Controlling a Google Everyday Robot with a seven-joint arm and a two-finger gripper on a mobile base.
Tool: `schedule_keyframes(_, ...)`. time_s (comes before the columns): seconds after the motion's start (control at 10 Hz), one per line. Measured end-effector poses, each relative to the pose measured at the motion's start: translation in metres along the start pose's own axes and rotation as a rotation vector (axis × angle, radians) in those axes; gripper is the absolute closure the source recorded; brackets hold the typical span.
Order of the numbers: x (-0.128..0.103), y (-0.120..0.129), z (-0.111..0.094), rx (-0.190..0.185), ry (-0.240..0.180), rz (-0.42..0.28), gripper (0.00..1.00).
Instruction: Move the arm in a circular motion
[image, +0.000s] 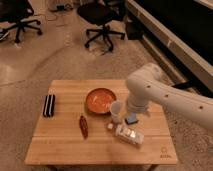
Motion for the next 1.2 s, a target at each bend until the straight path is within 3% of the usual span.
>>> schedule_keyframes(0.2, 0.005, 0.095, 0.008, -0.015, -0.010, 0.178, 0.20)
schedule_keyframes(0.4, 0.032, 0.162, 0.017, -0.040, -0.007, 0.308, 0.20)
schedule_keyframes(0.5, 0.062, 0.179, 0.022, -0.055, 0.001, 0.352, 0.20)
schedule_keyframes(0.6, 0.098, 0.171, 0.027, -0.057, 0.014, 0.364, 0.20)
schedule_keyframes(0.7, 0.135, 0.143, 0.030, -0.047, 0.030, 0.350, 0.20)
schedule_keyframes(0.9, 0.199, 0.044, 0.033, -0.005, 0.045, 0.250, 0.20)
schedule_keyframes(1.2, 0.247, -0.109, 0.026, 0.069, 0.060, 0.023, 0.20)
